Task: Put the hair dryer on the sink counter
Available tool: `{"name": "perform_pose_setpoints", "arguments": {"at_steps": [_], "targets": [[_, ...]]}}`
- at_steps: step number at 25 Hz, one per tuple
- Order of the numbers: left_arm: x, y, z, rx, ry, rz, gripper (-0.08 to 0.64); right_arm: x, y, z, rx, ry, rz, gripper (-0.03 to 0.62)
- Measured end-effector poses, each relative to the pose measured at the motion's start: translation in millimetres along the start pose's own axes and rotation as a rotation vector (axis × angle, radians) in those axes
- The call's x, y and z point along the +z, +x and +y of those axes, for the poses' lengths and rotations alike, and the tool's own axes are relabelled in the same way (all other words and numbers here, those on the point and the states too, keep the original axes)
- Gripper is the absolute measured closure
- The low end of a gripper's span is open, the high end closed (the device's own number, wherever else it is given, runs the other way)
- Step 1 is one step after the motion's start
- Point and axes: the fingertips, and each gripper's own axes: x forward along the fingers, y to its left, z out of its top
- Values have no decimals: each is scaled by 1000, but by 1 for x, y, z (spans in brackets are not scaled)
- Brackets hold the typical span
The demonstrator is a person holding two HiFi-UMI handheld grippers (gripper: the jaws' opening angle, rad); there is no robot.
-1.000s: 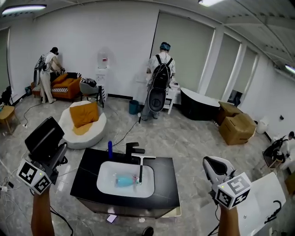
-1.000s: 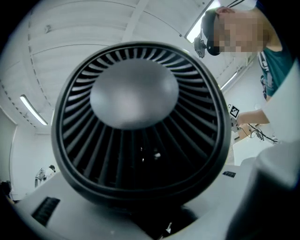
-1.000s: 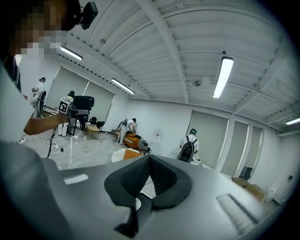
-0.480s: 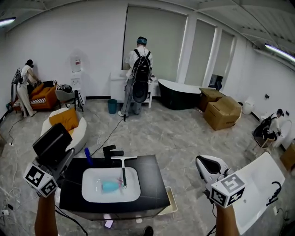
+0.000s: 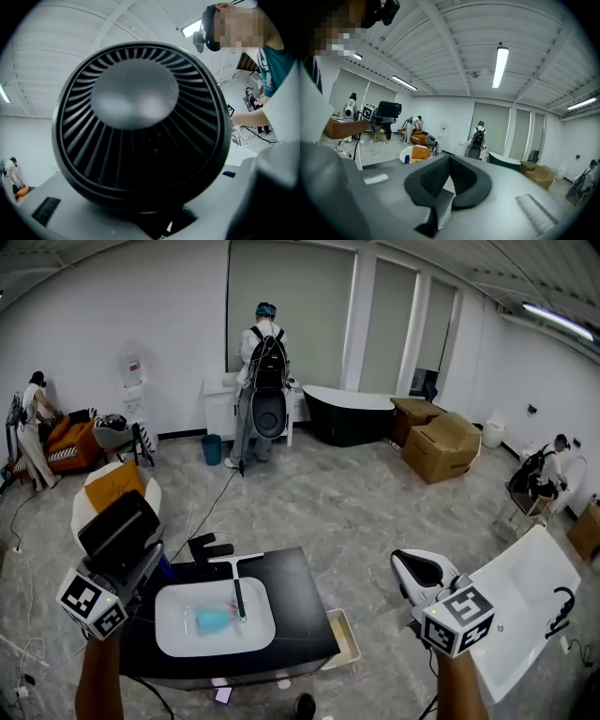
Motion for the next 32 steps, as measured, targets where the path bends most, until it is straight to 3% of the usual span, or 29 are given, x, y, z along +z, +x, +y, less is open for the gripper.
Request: {"name": "perform_pose_setpoints", "arguments": {"at_steps": [18,32], "targets": [[-82,117,-63,-176,-25,112,314,-82,28,-41,-40,73,66,581],[-176,192,-130,-292,-44,251,314,-155,43,-69,-45,125,123,581]]}}
